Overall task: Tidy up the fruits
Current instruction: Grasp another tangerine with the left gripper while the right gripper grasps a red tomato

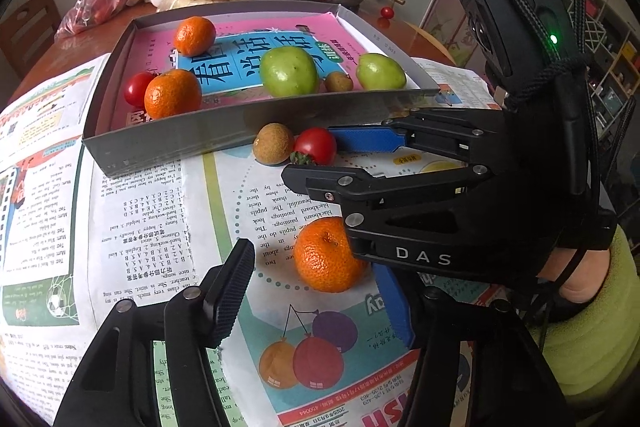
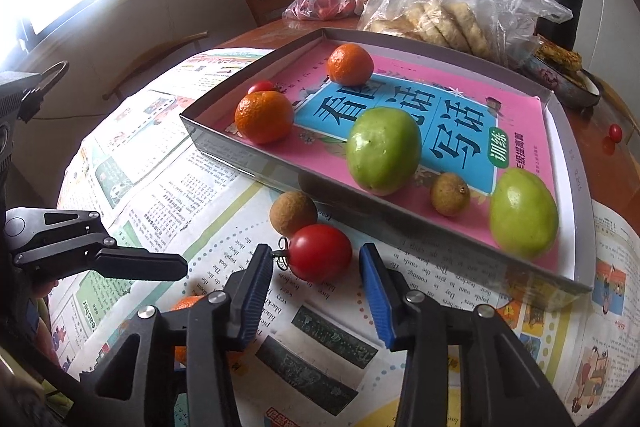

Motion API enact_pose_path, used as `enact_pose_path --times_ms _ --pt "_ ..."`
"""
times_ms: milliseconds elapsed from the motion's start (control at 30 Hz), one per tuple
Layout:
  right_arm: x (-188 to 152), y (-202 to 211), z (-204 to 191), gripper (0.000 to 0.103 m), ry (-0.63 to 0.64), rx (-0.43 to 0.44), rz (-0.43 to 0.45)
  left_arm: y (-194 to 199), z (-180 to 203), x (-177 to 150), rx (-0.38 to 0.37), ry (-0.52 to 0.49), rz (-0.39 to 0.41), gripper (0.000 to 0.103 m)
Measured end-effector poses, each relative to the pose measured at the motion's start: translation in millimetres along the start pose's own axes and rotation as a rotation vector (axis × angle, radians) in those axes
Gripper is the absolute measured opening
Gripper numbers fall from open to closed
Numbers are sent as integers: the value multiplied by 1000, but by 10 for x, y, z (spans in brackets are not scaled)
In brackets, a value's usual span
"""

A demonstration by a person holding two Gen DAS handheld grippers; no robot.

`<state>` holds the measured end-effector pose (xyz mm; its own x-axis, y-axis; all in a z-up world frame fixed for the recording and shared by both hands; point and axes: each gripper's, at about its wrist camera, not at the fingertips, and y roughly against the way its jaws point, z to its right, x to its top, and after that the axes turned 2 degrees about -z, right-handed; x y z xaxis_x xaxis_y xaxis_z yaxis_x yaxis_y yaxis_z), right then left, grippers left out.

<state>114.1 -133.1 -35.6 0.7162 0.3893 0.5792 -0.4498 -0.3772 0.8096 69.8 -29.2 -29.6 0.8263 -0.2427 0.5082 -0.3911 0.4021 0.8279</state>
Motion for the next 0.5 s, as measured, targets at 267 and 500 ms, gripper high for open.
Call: enact_pose_path --times_ms 267,500 --pt "0 -14 -30 40 28 -18 10 -89 31 38 6 -2 -15 58" --pt "-47 70 92 40 -36 2 31 -123 63 68 36 -15 -21 54"
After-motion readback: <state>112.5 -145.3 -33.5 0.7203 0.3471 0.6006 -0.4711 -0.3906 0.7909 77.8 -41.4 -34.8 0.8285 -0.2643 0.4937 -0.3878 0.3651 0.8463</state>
